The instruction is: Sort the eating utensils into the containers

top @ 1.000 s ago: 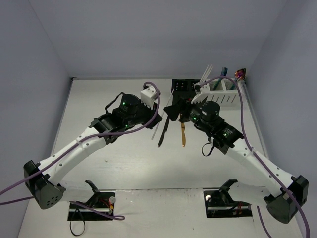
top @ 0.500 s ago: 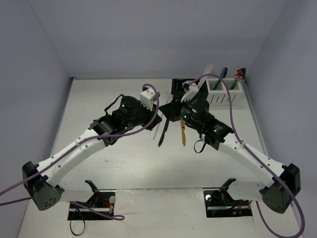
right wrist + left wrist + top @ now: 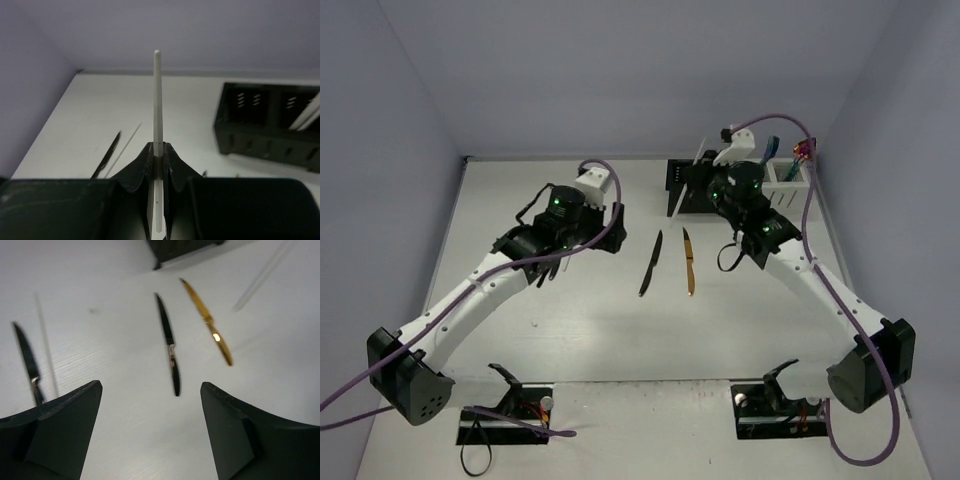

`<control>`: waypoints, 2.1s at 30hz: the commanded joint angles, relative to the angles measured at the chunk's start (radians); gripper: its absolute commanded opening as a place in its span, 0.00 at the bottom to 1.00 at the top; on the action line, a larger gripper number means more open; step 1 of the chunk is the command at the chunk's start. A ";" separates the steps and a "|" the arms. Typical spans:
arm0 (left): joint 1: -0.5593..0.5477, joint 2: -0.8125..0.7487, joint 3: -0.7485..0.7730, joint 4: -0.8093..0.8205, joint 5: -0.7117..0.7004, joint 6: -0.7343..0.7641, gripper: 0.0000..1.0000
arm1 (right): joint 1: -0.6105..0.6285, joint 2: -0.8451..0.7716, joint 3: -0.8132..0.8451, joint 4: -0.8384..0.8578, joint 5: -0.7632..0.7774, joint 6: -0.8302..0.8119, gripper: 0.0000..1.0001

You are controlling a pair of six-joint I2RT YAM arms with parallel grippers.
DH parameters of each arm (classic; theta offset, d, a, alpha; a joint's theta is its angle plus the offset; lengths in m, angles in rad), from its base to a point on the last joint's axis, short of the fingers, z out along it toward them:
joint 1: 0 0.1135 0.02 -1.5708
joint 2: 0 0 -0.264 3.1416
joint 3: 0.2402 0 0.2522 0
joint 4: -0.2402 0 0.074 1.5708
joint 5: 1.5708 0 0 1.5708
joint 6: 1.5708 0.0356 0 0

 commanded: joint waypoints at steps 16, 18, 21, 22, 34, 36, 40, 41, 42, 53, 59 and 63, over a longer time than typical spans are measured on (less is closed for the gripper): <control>0.269 0.064 -0.080 -0.111 -0.007 0.099 0.77 | -0.381 0.604 0.644 0.136 -0.036 -0.120 0.00; 0.269 0.071 -0.079 -0.112 0.002 0.102 0.77 | -0.379 0.635 0.642 0.140 -0.043 -0.103 0.00; 0.271 0.076 -0.079 -0.115 -0.006 0.106 0.77 | -0.377 0.658 0.591 0.171 -0.055 -0.073 0.00; 0.271 0.079 -0.079 -0.115 -0.007 0.107 0.77 | -0.375 0.657 0.556 0.193 -0.053 -0.064 0.00; 0.274 0.190 -0.063 -0.126 -0.028 0.116 0.77 | -0.359 0.521 0.406 0.166 -0.074 -0.061 0.38; 0.283 0.225 -0.034 -0.137 -0.027 0.125 0.75 | -0.359 0.466 0.377 0.121 -0.074 -0.061 0.41; 0.338 0.337 0.027 -0.164 0.043 0.144 0.69 | -0.359 0.296 0.236 0.068 -0.071 -0.046 0.46; 0.352 0.366 0.041 -0.171 0.054 0.151 0.67 | -0.358 0.241 0.182 0.057 -0.073 -0.043 0.47; 0.360 0.384 0.055 -0.183 0.058 0.161 0.66 | -0.358 0.177 0.119 0.046 -0.075 -0.039 0.48; 0.356 0.514 0.181 -0.209 0.064 0.151 0.51 | -0.337 -0.220 -0.174 -0.065 -0.095 -0.015 0.52; 0.333 0.561 0.222 -0.214 0.042 0.131 0.35 | -0.321 -0.297 -0.225 -0.088 -0.111 0.034 0.53; 0.333 0.599 0.235 -0.219 0.042 0.116 0.32 | -0.306 -0.330 -0.241 -0.090 -0.111 0.051 0.53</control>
